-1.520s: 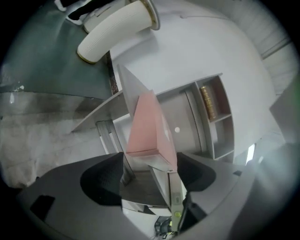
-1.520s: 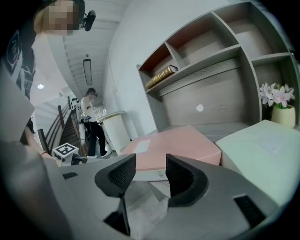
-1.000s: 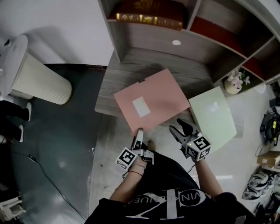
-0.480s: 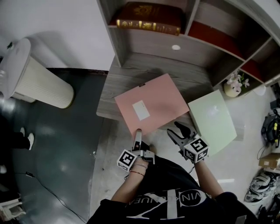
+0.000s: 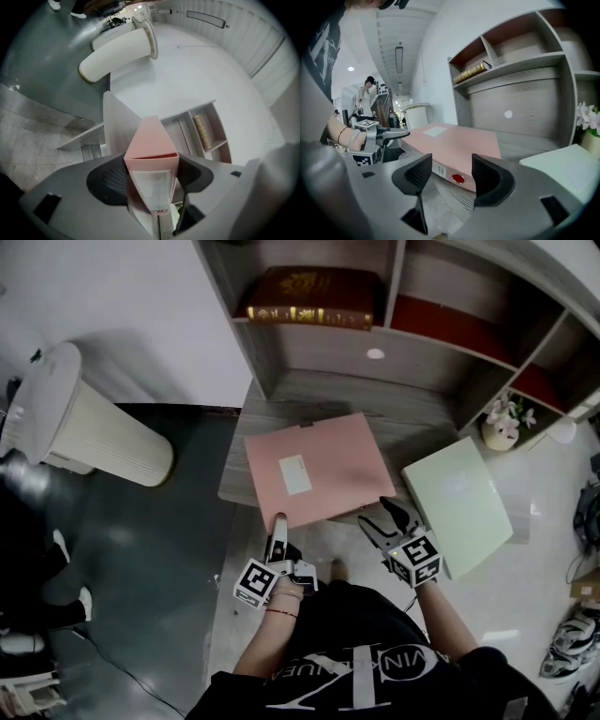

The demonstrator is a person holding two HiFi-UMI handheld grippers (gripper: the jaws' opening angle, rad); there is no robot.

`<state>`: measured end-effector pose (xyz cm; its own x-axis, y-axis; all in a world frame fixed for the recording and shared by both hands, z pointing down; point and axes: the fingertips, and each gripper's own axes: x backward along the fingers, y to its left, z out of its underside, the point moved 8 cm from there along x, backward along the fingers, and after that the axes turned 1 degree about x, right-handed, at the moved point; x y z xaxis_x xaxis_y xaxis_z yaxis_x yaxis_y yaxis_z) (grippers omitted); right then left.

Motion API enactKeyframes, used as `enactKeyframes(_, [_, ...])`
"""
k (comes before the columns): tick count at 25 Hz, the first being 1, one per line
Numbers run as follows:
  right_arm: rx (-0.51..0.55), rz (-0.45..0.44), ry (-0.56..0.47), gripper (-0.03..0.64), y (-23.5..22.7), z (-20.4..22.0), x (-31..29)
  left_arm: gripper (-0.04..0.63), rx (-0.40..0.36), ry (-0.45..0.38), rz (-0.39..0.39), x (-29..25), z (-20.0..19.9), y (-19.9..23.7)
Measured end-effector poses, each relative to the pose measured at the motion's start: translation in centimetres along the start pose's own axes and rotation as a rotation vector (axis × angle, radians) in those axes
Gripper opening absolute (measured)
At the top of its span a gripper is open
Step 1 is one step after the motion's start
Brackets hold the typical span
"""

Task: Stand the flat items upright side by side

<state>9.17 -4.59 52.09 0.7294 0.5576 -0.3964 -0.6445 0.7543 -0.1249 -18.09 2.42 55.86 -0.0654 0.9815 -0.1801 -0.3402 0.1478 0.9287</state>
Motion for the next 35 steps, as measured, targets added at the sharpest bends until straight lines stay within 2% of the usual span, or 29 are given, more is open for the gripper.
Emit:
enactKeyframes(7, [0.048,-0.027,0.006,0.301,0.3,-0.7,-1.2,0.299,-0.117,0.024,-0.002,-0.5,-2.0,-2.7])
enactKeyframes(17, [0.054,-0.035,0.049,0.301,0.7,-2.1,-4.0,0.299,-0.286,0.051,0.008,-1.7,-4.8,-7.1])
enactKeyframes(27, [0.086,-0.141,0.006,0.299,1.6,-3.5,-5.5,0.299,-0.455,0.063,0.033,-3.4,-6.9,-10.0])
enactKeyframes(35, [0.087,-0.135,0.014,0.287,1.7,-4.6,-8.1,0.295,-0.568,0.108,0.103,-6.1,-8.6,-13.7])
